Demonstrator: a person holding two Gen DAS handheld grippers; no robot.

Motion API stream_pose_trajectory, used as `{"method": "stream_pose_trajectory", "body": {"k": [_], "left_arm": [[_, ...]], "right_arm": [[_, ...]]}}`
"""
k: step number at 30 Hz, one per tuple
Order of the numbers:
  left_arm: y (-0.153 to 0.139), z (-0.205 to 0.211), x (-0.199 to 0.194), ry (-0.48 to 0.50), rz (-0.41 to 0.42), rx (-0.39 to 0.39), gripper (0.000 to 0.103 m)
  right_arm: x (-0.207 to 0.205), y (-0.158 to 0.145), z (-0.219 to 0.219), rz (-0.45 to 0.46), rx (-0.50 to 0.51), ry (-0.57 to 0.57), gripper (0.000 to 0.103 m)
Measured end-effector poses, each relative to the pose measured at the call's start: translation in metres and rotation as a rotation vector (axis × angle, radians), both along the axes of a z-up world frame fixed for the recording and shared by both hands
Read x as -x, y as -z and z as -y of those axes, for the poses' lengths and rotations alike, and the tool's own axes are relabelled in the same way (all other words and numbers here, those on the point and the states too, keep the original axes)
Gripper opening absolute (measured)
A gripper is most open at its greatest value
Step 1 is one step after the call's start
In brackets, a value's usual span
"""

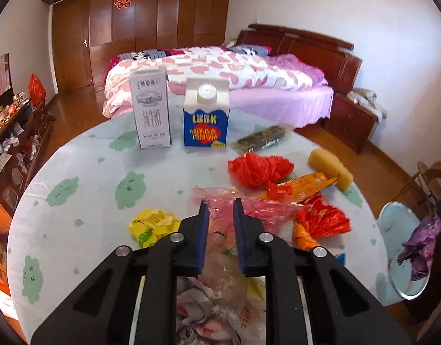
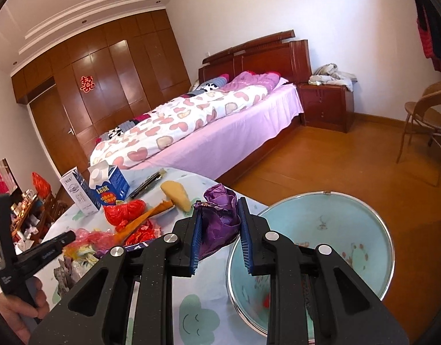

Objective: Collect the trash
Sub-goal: 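Drop the purple wrapper into the bucket with the right tool while the left tool grasps the pink bag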

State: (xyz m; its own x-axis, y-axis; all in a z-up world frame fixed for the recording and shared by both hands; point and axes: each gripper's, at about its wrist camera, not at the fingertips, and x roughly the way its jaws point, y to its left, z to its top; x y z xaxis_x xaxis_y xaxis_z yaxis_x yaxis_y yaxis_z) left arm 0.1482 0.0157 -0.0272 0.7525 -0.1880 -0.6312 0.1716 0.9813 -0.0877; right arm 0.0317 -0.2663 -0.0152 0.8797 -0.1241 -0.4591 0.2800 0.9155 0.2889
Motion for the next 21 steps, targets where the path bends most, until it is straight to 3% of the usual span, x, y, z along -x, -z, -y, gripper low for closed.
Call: {"method": "stream_pose_trajectory", "body": {"k": [9,13,21], "left_arm": [[-0.04,-0.004,0.035,-0.009,0.108,0.062,0.011],[-0.059,0.004,0.054,0.033,0.15,0.086,0.011],[-0.071,0.043,0.083,0.156,0.162,0.119,0.011]], "right_arm": [[0.011,-0.006,0.005,0.005,0.027,0.024,0.025],[0.019,-0.008,0.011,-0.001,0.056,0.043,0.025],[0.045,-0.013,0.041,-0.004,0.132,0.136,0.025]]}}
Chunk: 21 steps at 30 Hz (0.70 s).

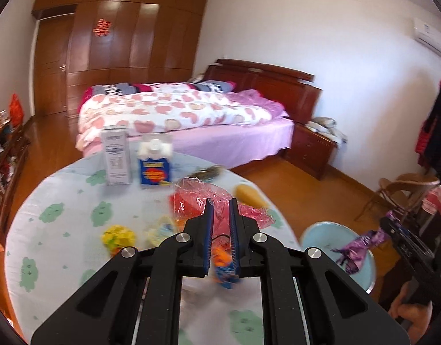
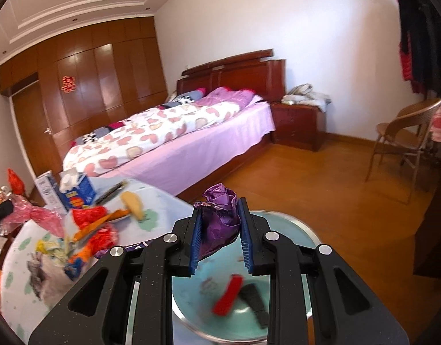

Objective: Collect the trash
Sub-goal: 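Drop the purple wrapper into the bucket with the right tool while the left tool grasps the pink bag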

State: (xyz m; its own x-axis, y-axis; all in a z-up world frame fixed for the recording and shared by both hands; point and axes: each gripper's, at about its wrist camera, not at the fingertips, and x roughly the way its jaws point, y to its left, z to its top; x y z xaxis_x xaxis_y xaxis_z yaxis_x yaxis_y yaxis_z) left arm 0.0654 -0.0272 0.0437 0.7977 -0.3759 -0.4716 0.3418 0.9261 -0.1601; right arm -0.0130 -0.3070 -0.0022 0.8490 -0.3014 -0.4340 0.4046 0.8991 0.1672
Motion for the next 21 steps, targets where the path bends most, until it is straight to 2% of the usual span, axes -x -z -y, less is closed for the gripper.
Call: {"method": "stream_pose_trajectory", "body": {"k": [8,21], "left_arm": [[0.016,0.063,0.022,0.146,-0.03,-0.036,0.011],[0.05,0.148,0.037,0.323,-0.095,-0.074,0.011]], "right_arm": [[0.01,0.012,0.028,-0.049,0.056,0.094,0.025],[0.003,0.05,0.05,-0.168,0.084,0.137,0.027]]}}
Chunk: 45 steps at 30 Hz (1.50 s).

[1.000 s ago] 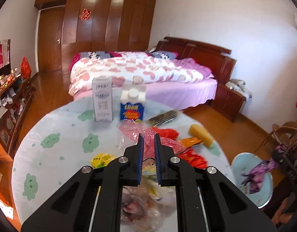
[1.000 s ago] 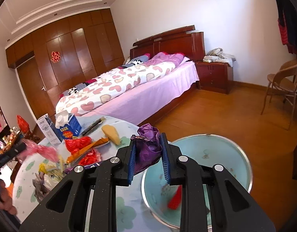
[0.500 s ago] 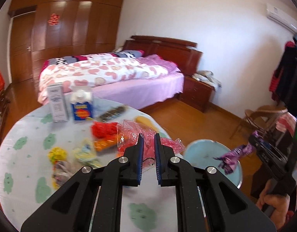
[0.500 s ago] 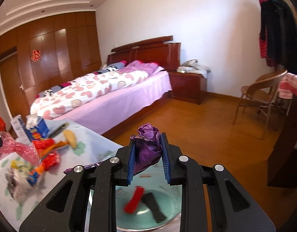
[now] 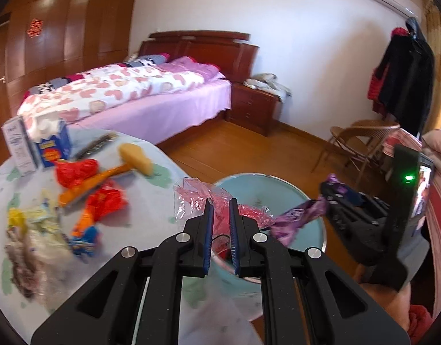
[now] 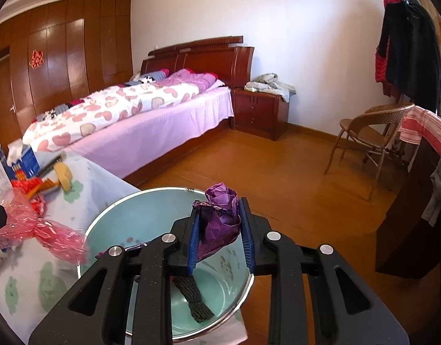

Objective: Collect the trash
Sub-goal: 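Drop the purple wrapper into the bucket with the right tool while the left tool grasps the pink bag, then release the pink plastic bag into the bucket with the left tool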

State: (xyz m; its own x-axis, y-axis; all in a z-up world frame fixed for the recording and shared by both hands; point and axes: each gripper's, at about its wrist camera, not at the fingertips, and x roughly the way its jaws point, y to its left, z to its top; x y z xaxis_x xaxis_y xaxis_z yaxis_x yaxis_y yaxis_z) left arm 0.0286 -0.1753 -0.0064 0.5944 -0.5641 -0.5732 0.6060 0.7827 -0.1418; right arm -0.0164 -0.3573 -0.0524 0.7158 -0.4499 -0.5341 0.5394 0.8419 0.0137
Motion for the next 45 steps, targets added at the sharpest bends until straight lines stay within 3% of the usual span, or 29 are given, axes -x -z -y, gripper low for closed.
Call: {"method": "stream_pose_trajectory", "body": {"k": [9,15,17,20,25,27,30,37,45], "left_arm": [[0.022,0.028,-0.001,0.043,-0.038,-0.043,0.011],[0.029,0.028,-0.003,0.021,-0.056,-0.082,0.011],[0.028,0.027,-0.001,0.015,-0.051,-0.089,0.013],[0.028,0.024,-0.002,-0.004,-0.051,-0.099,0.023],[0.028,0.018,-0.006,-0.033,-0.061,-0.109,0.033],[0.027,0.014,-0.004,-0.052,-0.049,-0.117,0.051],[0.023,0.003,0.002,-0.09,-0.007,-0.127,0.066],[0.018,-0.027,-0.004,-0.207,0.001,-0.174,0.077],[0.013,-0.058,-0.008,-0.284,0.007,-0.169,0.084]], "right_arm": [[-0.004,0.016,0.007,-0.055,-0.014,0.005,0.03],[-0.004,0.017,0.008,-0.053,-0.028,0.002,0.044],[-0.003,0.015,0.008,-0.046,-0.032,0.006,0.054],[-0.001,0.012,0.008,-0.026,-0.034,0.015,0.067],[0.004,0.005,0.011,0.011,-0.049,0.031,0.073],[0.007,0.003,0.012,0.034,-0.065,0.04,0.078],[0.01,0.0,0.011,0.06,-0.094,0.034,0.086],[-0.002,0.002,-0.005,0.016,-0.156,-0.05,0.089],[-0.009,-0.005,-0.037,0.01,-0.112,-0.108,0.089]]}}
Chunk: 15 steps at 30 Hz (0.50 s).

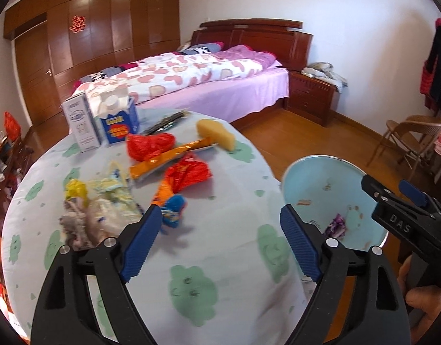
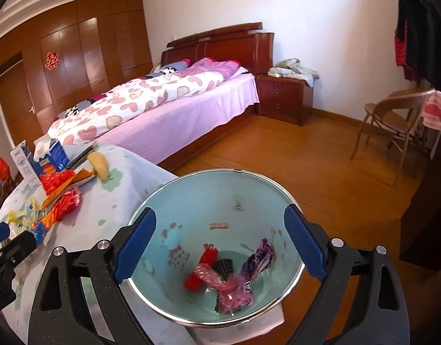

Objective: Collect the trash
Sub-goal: 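Release the pink plastic bag into the bucket with the left tool, then grasp the orange foil wrapper with the right tool while the left tool grasps the patterned cloth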

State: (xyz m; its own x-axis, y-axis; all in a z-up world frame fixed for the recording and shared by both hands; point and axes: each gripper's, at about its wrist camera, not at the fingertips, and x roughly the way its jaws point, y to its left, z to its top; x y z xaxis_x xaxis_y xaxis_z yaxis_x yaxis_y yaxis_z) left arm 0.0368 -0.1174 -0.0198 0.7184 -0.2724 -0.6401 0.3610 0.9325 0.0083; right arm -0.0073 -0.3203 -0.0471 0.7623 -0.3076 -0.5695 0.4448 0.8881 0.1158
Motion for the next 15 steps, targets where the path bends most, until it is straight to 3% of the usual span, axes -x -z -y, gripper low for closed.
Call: {"method": "stream_pose_trajectory", "body": {"k": [6,15], "left_arm": [[0.001,-0.025,-0.005,-0.058,-0.013,0.017,0.085],[0.007,-0.081,-0.009,-0.14,-0.029,0.058,0.085]], "right_arm": [[0.001,-0.004,-0.026,0.037,0.066,-0.033,0.09],[-0.004,-0.015,-0.065,0.036,0.028,-0.172,0.09]]}}
